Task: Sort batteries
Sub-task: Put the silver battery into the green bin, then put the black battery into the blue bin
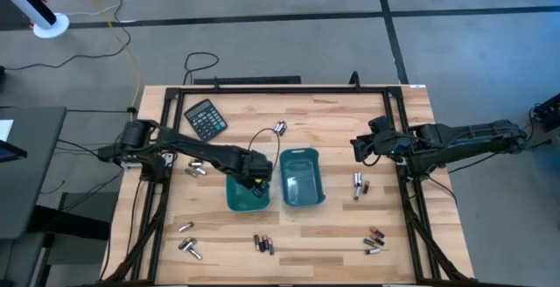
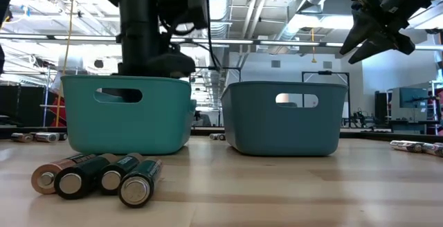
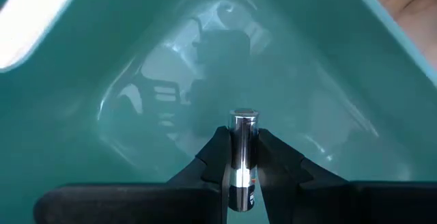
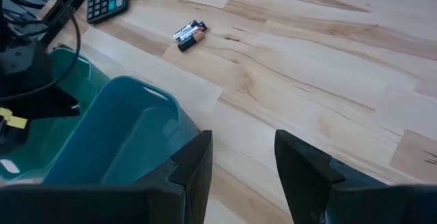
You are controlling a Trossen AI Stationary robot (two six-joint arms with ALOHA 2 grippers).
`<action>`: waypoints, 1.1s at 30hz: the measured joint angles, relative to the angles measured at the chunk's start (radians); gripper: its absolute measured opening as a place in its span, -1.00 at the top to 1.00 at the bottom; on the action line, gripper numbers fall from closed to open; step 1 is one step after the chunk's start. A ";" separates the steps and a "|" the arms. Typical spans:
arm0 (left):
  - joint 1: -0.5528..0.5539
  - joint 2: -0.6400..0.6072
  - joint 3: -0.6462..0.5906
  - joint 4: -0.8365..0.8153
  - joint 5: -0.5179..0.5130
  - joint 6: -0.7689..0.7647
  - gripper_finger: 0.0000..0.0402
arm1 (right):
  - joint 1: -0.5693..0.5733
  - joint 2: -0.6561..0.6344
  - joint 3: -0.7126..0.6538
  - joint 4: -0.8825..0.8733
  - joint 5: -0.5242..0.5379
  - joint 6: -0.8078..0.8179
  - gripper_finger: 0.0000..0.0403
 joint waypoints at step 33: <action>0.044 -0.133 -0.022 0.061 0.055 -0.005 0.44 | 0.000 0.000 0.000 -0.004 -0.002 0.000 0.13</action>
